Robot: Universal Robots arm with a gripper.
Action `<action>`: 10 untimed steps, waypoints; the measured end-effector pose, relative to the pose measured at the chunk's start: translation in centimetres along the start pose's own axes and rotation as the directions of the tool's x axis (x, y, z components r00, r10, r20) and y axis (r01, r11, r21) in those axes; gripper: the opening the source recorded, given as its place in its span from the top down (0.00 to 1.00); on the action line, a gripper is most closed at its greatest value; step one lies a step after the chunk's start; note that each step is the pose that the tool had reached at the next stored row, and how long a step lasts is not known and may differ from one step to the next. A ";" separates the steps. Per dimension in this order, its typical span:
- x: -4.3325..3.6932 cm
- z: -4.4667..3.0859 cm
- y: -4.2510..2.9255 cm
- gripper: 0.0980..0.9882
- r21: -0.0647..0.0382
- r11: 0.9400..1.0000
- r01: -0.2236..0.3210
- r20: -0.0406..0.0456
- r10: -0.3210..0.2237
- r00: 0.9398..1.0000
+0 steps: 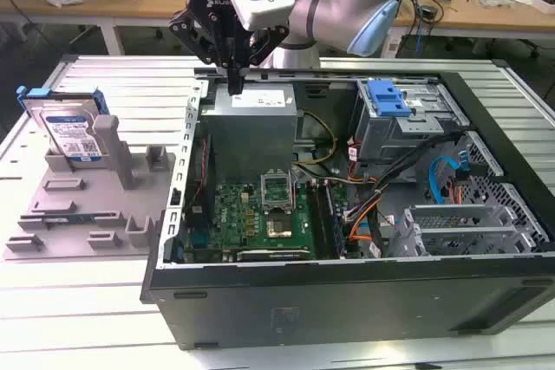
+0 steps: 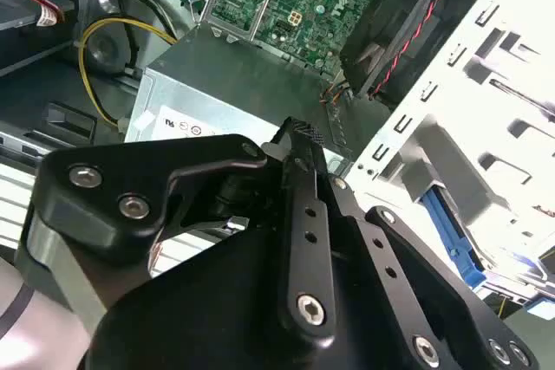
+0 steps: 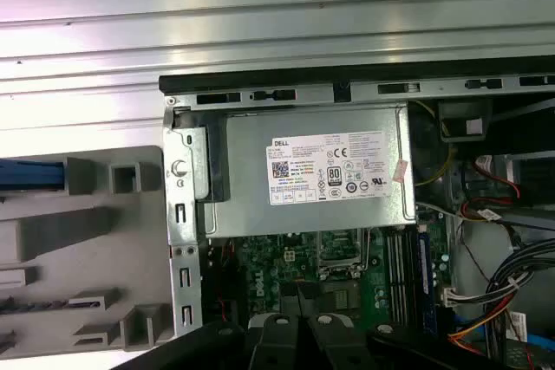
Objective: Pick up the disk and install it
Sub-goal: 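Reach for the disk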
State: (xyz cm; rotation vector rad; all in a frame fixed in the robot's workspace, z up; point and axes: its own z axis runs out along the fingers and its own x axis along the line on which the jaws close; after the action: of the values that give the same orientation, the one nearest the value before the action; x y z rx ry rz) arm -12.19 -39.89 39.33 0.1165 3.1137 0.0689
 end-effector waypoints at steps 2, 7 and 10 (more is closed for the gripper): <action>0.00 0.00 0.00 0.99 0.000 1.000 0.000 0.000 0.000 1.000; 0.00 0.00 0.00 0.99 0.000 1.000 0.000 0.000 0.000 1.000; 0.00 0.00 0.00 0.99 0.000 1.000 0.000 0.000 0.000 1.000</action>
State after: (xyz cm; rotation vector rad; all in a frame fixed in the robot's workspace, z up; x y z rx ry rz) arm -12.19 -39.89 39.33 0.1166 3.1137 0.0688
